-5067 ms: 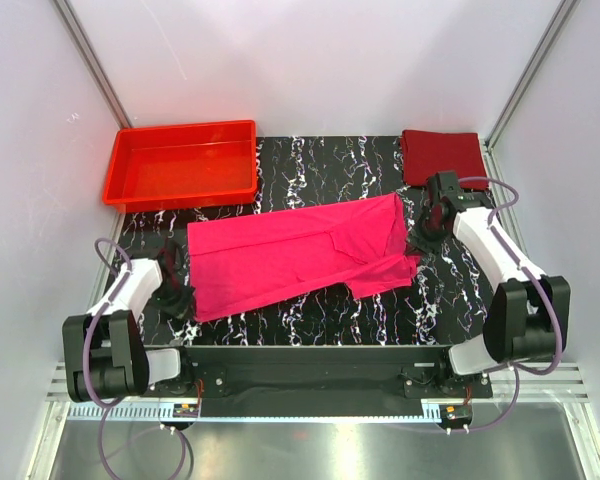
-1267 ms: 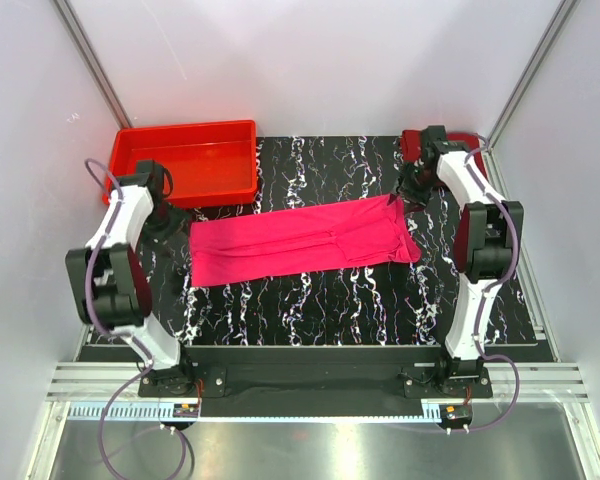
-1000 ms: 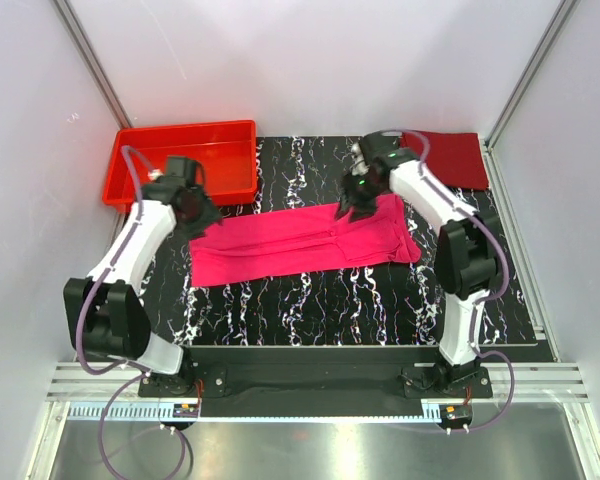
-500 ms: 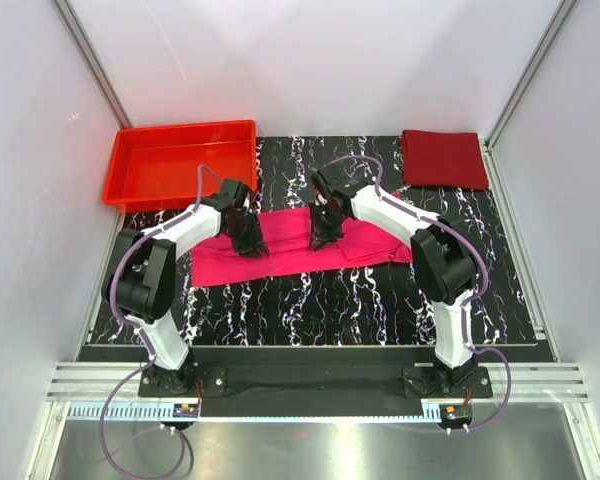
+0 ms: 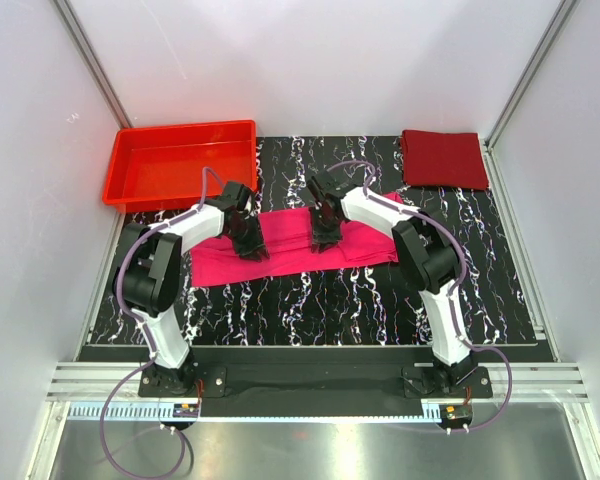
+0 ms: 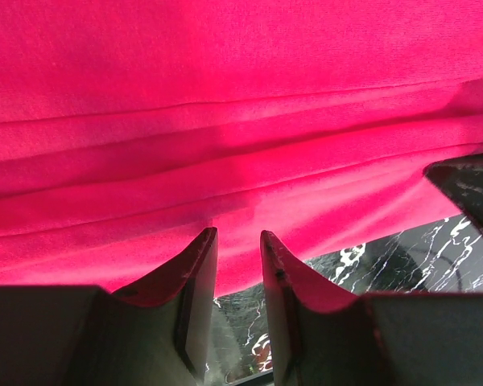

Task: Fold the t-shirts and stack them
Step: Fold the tshirt

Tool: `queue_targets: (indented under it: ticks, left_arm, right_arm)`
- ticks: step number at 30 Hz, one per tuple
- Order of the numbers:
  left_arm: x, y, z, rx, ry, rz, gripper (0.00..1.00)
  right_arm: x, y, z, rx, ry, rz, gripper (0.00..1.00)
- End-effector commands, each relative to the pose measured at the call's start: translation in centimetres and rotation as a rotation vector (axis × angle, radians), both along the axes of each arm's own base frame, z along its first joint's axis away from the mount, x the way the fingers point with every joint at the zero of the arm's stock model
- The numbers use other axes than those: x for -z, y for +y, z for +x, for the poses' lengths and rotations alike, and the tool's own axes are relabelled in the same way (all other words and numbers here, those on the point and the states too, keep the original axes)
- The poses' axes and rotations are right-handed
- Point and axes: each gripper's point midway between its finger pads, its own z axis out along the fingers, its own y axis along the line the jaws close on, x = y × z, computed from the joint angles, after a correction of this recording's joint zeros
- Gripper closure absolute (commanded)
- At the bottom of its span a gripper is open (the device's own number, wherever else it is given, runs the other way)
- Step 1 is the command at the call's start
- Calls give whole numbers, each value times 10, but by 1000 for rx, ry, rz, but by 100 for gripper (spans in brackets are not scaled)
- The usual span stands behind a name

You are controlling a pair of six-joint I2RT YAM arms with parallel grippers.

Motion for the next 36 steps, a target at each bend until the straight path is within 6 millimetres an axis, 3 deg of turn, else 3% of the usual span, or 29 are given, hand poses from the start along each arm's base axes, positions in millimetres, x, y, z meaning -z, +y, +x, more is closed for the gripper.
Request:
queue_targets:
  ticks: [1,10,16,17,19,20,22,24,28,29,30,32,33,36]
  left_arm:
    - [-5,-2,7,22,-40,0,67]
    - [5,3,2,31,-7,30,67]
    - [-13,1,9,56,-58,34,68]
    - [-16,1,9,63,-59,37,67]
    - [-28,-3,17,82,-98,35,66]
    - [-32,-3,20,86,-106,34,66]
    - [-40,-7,28,97,-132,26,64]
    - [-45,-11,35,106,-146,12,64]
    - [-43,-22,39,128,-145,-19,64]
    - [-42,-25,39,134,-144,-28,64]
    - [-41,-30,37,147,-137,-36,63]
    - [-34,-34,32,161,-118,-37,63]
    - [-33,-35,30,162,-114,-38,63]
    - [-29,-30,23,175,-105,-23,63]
  right_arm:
    - [-15,4,27,9,-97,-17,69]
    - [-15,4,47,16,-103,-25,68]
    - [-14,-3,81,36,-134,-20,66]
    - [-23,-1,89,34,-155,-11,65]
    - [-36,-1,87,1,-153,-4,63]
    - [-56,0,87,-5,-177,11,61]
    - [-76,-6,82,-8,-202,16,50]
    - [-101,-25,75,35,-223,32,44]
    - [-120,-78,62,172,-168,96,43]
    - [-120,-94,48,203,-139,103,43]
    - [-119,-121,52,268,-132,112,43]
    - [-114,-152,33,312,-102,103,47]
    - [-110,-176,31,344,-97,90,49]
    - [-92,-215,2,404,-37,28,65]
